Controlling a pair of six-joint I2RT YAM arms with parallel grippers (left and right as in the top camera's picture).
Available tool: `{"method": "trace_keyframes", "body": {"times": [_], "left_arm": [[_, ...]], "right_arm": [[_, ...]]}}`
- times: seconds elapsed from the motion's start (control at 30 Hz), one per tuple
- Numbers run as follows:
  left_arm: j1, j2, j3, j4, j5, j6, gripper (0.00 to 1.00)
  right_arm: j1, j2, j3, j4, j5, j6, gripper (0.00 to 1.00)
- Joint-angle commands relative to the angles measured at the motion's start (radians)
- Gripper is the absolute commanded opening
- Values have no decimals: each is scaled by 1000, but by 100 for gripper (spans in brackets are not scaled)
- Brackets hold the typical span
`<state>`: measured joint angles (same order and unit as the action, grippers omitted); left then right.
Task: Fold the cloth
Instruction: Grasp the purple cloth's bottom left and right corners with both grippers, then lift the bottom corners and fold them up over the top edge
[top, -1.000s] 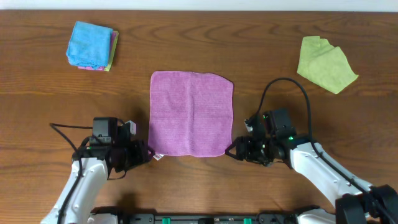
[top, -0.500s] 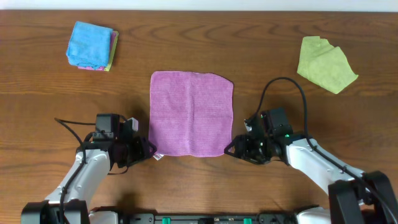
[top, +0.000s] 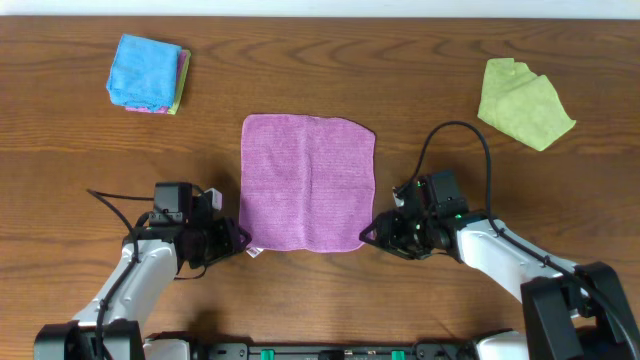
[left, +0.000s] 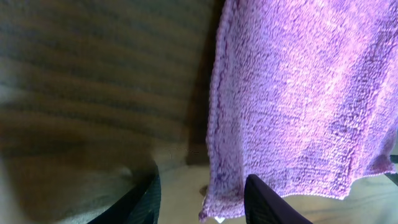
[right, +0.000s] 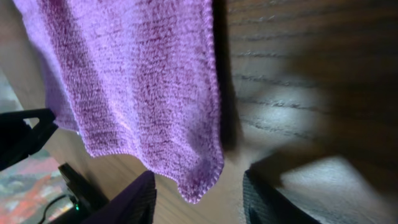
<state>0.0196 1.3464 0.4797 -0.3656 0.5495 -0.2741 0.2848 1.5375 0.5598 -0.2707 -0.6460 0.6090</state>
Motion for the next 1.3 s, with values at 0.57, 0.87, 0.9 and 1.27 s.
{"method": "trace_keyframes", "body": {"times": [0.57, 0.87, 0.9, 1.27], "left_arm": [[7, 15, -2, 20, -25, -47, 41], [6, 15, -2, 39, -17, -116, 26], [6, 15, -2, 40, -10, -127, 22], [6, 15, 4, 85, 119, -180, 6]], "right_arm": [[10, 72, -7, 51, -16, 72, 39], [10, 72, -6, 77, -13, 85, 6], [10, 72, -7, 77, -13, 86, 2], [10, 71, -4, 97, -71, 86, 1]]}}
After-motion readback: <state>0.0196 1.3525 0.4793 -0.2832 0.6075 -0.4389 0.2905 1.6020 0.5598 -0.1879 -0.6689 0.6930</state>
